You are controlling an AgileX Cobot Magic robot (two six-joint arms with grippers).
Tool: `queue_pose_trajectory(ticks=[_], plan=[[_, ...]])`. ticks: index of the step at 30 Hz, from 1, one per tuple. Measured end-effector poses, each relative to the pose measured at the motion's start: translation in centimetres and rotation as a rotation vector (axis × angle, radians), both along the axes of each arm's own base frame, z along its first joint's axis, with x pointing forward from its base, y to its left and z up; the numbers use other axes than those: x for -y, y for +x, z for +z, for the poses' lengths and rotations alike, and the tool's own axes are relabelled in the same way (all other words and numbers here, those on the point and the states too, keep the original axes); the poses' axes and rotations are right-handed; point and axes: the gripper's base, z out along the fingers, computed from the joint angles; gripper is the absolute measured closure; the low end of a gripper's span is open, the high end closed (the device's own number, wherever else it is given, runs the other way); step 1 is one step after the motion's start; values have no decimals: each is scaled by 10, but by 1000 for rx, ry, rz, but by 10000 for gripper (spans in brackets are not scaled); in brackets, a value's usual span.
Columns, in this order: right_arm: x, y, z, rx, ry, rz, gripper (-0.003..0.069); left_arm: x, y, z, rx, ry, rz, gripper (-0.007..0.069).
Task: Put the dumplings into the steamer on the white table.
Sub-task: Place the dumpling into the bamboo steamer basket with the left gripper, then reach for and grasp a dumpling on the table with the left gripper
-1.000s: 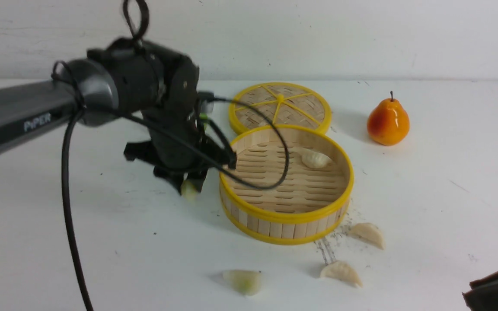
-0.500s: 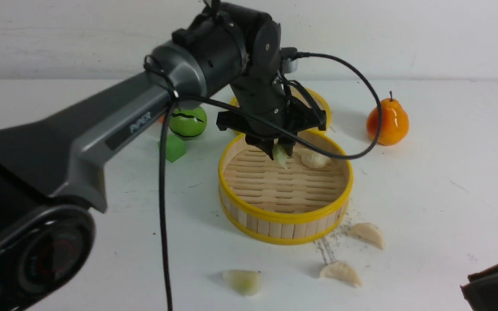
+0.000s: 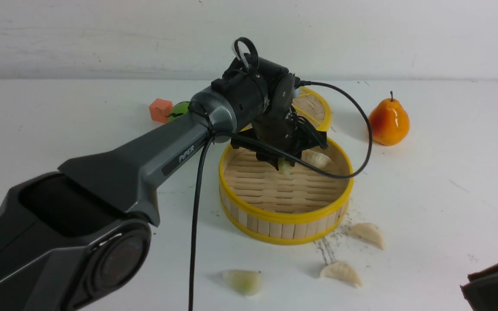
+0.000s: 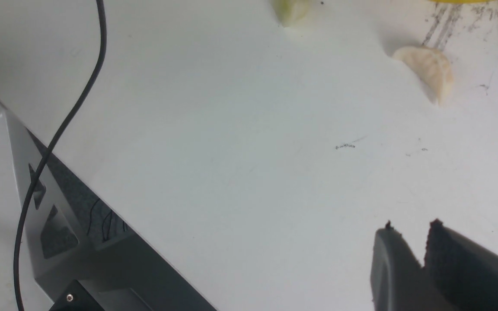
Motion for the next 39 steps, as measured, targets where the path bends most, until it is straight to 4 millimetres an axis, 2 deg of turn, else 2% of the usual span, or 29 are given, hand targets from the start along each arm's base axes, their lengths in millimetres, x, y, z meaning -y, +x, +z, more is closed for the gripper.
queue_pose_trajectory(ticks=[3, 6, 7, 11, 14, 18, 19, 20, 23, 27, 30, 31, 33, 36, 37, 38, 39], plan=[[0, 0, 0, 1, 0, 1, 536, 0, 2, -4, 6, 4, 1, 386], [0, 0, 0, 1, 0, 1, 534, 1, 2, -6, 4, 7, 2, 303], [0, 0, 0, 1, 0, 1, 534, 0, 2, -6, 3, 7, 3, 254], [0, 0, 0, 1, 0, 1, 531, -1, 0, -5, -18, 17, 8, 182], [0, 0, 0, 1, 0, 1, 529, -4, -6, 10, -43, 18, 9, 159], [0, 0, 0, 1, 0, 1, 526, -16, -26, 65, -30, 29, -53, 157], [0, 0, 0, 1, 0, 1, 525, -18, -31, 73, -37, 40, -72, 157], [0, 0, 0, 1, 0, 1, 524, -23, -40, 94, -29, 43, -105, 157], [0, 0, 0, 1, 0, 1, 524, -31, -57, 129, 12, 32, -182, 157], [0, 0, 0, 0, 1, 1, 524, -44, -82, 165, 51, -4, -236, 156], [0, 0, 0, 0, 4, 1, 524, -58, -104, 184, 63, -4, -268, 156], [0, 0, 0, 0, 4, 1, 524, -60, -107, 185, 62, -1, -271, 156], [-1, 0, 0, -2, 9, 2, 524, -75, -129, 192, 49, 19, -281, 156], [-1, 0, 1, -5, 16, 3, 524, -91, -149, 186, 14, 61, -281, 156], [-2, -1, 1, -6, 21, 3, 524, -100, -161, 179, -19, 88, -280, 156], [-2, -1, 1, -6, 22, 3, 524, -103, -164, 180, -18, 89, -280, 156], [-2, -1, 1, -6, 22, 3, 522, -112, -177, 159, -86, 132, -289, 156]])
